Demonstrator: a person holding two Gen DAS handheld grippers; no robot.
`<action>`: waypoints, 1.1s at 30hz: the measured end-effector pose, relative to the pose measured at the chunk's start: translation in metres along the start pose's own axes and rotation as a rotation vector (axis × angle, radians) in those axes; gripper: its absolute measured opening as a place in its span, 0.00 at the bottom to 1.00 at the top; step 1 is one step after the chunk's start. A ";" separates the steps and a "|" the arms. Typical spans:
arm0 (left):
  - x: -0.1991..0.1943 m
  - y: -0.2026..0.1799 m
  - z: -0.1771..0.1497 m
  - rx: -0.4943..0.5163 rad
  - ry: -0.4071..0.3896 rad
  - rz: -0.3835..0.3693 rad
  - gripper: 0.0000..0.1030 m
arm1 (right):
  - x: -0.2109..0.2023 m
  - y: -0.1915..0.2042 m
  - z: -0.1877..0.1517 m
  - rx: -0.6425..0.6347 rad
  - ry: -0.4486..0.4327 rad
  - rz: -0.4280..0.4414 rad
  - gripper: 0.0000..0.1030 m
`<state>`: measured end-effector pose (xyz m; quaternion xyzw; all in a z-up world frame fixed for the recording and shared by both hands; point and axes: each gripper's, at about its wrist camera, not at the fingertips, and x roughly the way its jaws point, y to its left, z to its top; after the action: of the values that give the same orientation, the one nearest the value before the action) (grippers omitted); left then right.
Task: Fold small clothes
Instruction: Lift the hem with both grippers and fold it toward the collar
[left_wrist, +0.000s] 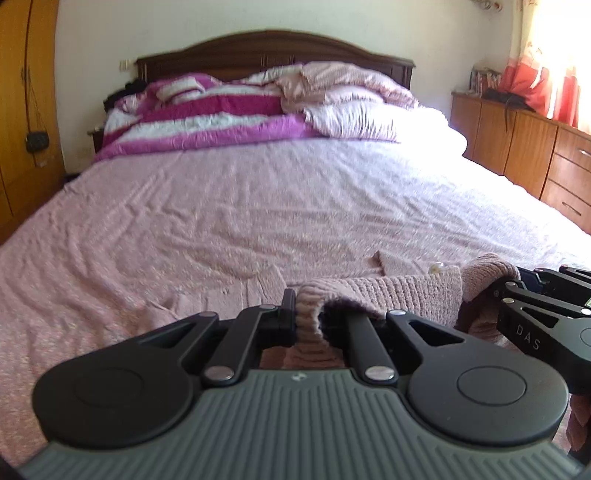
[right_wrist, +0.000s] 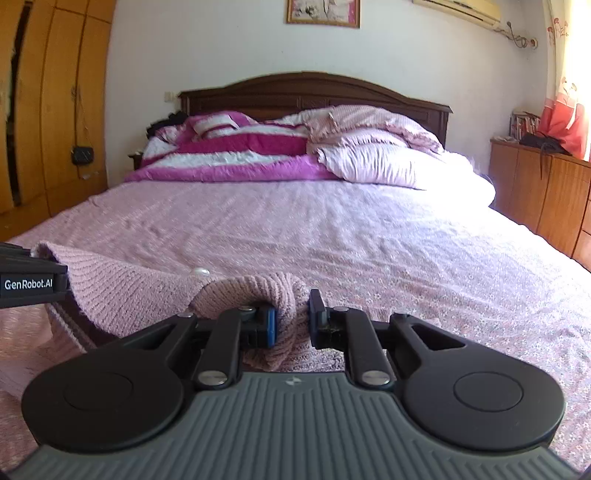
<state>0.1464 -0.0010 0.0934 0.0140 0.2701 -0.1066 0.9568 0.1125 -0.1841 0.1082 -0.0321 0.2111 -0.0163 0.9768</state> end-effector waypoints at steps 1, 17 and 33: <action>0.008 0.002 0.000 -0.001 0.013 -0.001 0.08 | 0.008 0.002 -0.001 -0.008 0.009 -0.008 0.17; 0.082 0.008 -0.026 -0.007 0.145 0.016 0.13 | 0.099 0.015 -0.043 -0.070 0.156 -0.048 0.18; 0.065 0.010 -0.022 -0.026 0.232 0.099 0.52 | 0.065 0.006 -0.043 -0.041 0.144 -0.020 0.49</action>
<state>0.1917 -0.0019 0.0408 0.0270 0.3795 -0.0533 0.9233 0.1536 -0.1839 0.0421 -0.0530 0.2805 -0.0242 0.9581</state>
